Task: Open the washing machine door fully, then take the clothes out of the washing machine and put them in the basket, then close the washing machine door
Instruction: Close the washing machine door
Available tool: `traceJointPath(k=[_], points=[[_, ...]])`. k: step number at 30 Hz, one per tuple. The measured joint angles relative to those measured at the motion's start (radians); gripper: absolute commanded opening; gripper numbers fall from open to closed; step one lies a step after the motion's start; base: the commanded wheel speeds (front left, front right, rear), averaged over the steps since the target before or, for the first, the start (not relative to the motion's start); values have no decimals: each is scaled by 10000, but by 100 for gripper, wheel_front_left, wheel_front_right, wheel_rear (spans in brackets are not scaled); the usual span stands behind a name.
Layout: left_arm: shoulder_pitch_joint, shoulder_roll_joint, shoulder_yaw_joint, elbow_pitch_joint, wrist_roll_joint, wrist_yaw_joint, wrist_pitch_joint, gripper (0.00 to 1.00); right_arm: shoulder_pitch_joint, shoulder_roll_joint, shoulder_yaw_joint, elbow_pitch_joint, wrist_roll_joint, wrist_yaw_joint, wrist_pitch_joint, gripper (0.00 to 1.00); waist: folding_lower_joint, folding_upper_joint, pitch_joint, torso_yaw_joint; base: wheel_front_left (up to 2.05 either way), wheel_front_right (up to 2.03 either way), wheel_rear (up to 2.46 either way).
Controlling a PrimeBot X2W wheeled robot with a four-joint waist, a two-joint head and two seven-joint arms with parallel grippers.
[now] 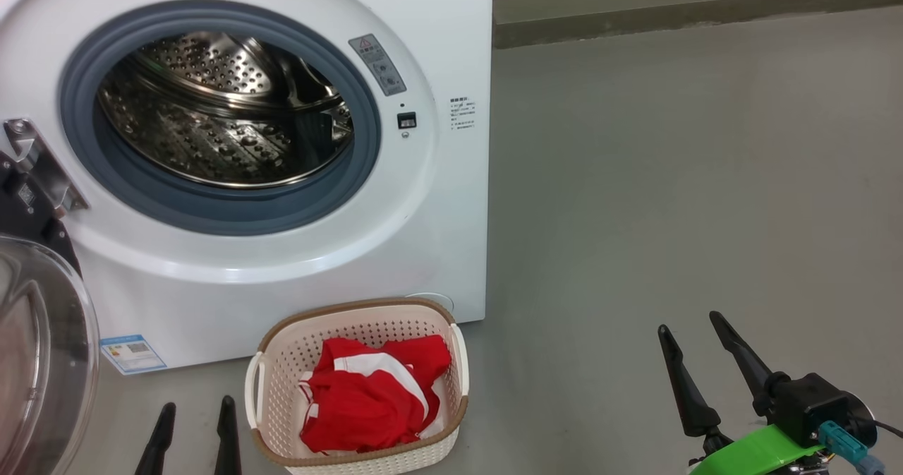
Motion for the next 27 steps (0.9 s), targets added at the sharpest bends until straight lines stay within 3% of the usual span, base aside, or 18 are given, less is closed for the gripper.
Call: traceJointPath(k=[13, 27], points=[[-23, 52, -130, 180, 134, 221, 23, 100, 0, 13, -19, 4, 4, 0, 0, 100, -1, 0, 11, 182, 0, 0, 0], [-23, 81, -313, -393, 320, 570, 207, 100, 4, 12, 203, -4, 4, 0, 0, 100, -1, 0, -77, 1265, 0, 0, 0]])
